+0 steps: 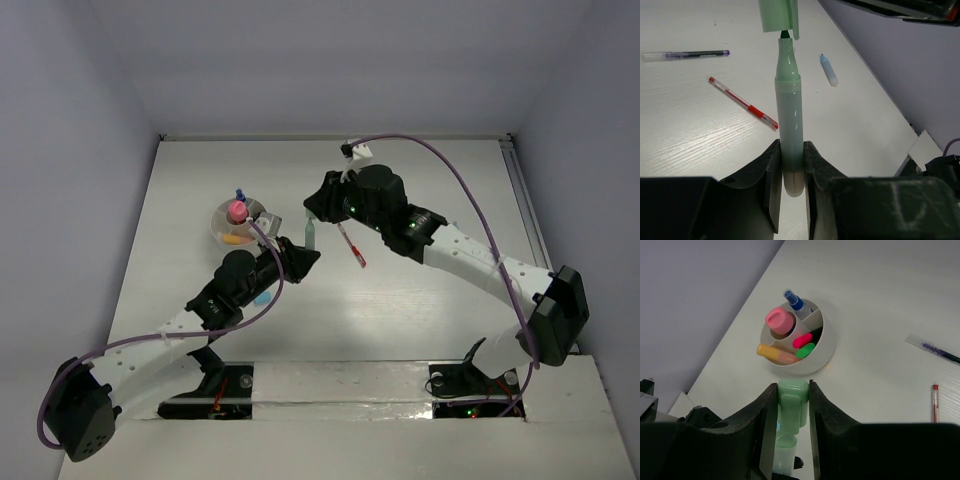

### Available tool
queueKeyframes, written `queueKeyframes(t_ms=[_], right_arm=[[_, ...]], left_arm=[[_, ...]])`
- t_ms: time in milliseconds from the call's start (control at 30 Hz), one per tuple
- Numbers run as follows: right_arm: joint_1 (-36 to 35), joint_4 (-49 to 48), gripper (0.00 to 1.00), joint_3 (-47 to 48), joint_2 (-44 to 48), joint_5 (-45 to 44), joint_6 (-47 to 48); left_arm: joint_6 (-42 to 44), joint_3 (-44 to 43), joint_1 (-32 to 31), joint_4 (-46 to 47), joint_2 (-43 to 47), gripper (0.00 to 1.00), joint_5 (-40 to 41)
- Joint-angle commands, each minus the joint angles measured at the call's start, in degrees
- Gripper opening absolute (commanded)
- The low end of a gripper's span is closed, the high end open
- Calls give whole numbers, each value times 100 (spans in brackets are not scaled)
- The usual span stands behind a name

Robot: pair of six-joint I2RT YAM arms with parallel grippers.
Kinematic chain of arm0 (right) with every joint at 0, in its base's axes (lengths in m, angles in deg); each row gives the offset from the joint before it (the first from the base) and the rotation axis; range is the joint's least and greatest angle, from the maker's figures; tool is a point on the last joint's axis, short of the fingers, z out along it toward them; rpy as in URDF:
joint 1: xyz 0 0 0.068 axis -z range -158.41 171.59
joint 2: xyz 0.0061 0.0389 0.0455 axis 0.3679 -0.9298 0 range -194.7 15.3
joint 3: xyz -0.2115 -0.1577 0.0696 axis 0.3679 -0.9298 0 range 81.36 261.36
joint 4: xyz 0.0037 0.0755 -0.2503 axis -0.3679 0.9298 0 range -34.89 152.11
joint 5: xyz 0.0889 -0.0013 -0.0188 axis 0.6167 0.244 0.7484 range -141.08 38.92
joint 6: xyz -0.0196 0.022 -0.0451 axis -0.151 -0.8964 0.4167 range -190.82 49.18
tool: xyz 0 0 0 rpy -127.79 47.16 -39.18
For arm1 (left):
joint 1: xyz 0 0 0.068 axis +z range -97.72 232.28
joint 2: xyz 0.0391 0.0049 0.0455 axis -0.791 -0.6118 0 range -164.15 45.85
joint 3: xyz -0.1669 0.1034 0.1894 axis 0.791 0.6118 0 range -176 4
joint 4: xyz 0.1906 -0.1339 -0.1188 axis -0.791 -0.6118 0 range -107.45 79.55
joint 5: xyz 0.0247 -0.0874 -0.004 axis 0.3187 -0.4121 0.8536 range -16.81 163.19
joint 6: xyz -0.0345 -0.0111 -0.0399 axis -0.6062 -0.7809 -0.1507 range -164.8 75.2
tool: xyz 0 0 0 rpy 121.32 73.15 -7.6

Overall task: Sort the stationery into containers
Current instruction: Close the pen cap on the pen.

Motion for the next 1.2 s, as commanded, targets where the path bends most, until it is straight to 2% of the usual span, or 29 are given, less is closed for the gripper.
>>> queueKeyframes(t_ms=[0,567,667,1167], right_arm=[[-62,-248,7,-23,101,32,-31],[-272,-476,7,-208,110,-47,-128],[-325,-572,7,-322,136,-47,-189],[-378,-767,7,-876,163,278,-497]], left_arm=[[125,-286,27,209,0,0,93],[160,-462,79,86,35,0,340],[169,-488,79,77,79,0,603],[204,-708,79,164,132,0,911]])
